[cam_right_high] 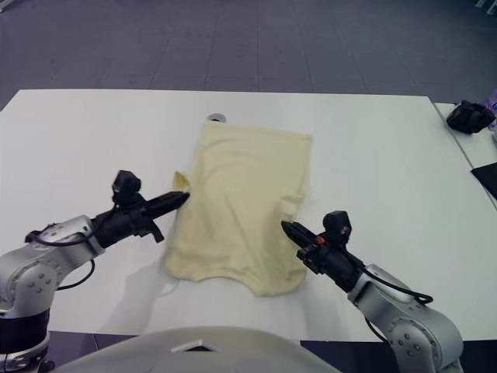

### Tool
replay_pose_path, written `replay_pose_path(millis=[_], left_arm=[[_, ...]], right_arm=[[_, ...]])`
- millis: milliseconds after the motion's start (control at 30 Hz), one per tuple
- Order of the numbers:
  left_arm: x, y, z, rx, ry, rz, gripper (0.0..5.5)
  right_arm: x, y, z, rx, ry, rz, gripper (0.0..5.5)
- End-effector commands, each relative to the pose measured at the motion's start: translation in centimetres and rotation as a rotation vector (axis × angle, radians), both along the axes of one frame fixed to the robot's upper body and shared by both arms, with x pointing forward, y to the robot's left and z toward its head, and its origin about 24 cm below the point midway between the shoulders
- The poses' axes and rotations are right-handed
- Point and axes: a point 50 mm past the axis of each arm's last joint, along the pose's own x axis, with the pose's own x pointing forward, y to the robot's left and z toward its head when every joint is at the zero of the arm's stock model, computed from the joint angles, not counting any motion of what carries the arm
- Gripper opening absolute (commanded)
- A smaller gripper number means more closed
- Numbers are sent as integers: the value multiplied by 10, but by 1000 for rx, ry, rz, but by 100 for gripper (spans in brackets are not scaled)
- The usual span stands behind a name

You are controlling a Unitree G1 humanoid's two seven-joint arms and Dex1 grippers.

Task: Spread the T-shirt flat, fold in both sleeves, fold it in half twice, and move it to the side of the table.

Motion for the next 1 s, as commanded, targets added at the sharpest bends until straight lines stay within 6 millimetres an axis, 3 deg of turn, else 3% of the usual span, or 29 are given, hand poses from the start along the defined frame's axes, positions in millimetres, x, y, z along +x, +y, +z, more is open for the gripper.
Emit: replay_pose_path(millis=[33, 167, 267, 433, 567, 700, 833, 1000], left_arm=[[-5, -10, -22, 103, 25, -114, 0], [-3, -8, -32, 179, -4, -156, 19], [-3, -5, -24, 145, -43, -174, 64], [-13, 7, -4, 47, -65, -229, 143], [0, 29, 8, 81, -138, -108, 200], [15, 48, 4, 209, -214, 35, 272], [11, 54, -11, 360, -285, -8, 338], [3, 56, -25, 394, -287, -25, 421]], right_arm=[[3, 11, -13, -38, 38, 115, 1], [5, 14, -20, -80, 43, 184, 0], [11, 11, -17, -116, 8, 201, 50], [6, 13, 6, -119, -55, 304, 126], [-4, 9, 35, -77, -76, 380, 181], [22, -17, 47, -147, -138, 189, 250], [27, -38, 30, -377, -169, 145, 312], [0, -34, -7, -530, -174, 296, 392]])
